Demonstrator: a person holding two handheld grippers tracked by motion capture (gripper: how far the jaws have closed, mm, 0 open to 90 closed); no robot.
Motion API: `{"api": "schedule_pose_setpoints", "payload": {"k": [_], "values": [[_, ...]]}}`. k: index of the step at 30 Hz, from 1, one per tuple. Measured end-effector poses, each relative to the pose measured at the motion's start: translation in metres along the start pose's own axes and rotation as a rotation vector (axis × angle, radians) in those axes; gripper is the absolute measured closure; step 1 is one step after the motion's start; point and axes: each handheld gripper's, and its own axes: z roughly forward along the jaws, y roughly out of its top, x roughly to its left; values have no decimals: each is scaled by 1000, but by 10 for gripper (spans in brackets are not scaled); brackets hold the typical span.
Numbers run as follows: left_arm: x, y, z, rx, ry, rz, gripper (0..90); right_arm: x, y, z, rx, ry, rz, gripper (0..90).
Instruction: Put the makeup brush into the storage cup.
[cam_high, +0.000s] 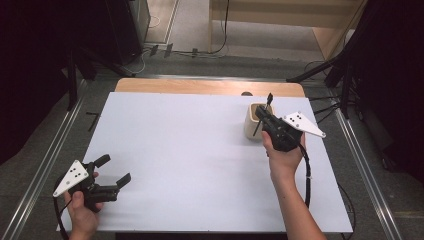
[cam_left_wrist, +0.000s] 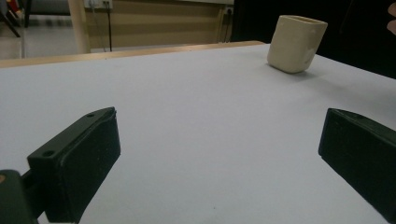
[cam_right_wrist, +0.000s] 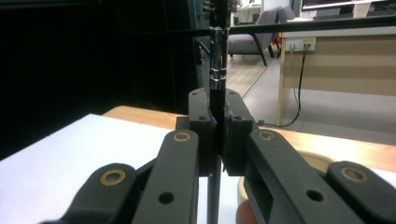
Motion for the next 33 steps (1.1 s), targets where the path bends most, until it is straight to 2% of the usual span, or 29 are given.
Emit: {"api": "schedule_pose_setpoints", "payload": {"k": [8,12,17,27,33], "values": [[5,-3,-6,-7,8,-24,0,-5,13,3,-28,-13,0,867],[6,-3,-7,-12,7,-22,0,-9,18,6,-40,-27,-6,867],[6,-3,-7,-13,1,-21,0,-15,18,10,-64,-32,-25,866],[5,-3,-7,-18,-6,-22,0,-28,18,20,-60,-75,-39,866],[5,-3,-7,-21,-11,-25,0,-33,14,28,-69,-82,-78,866]]}}
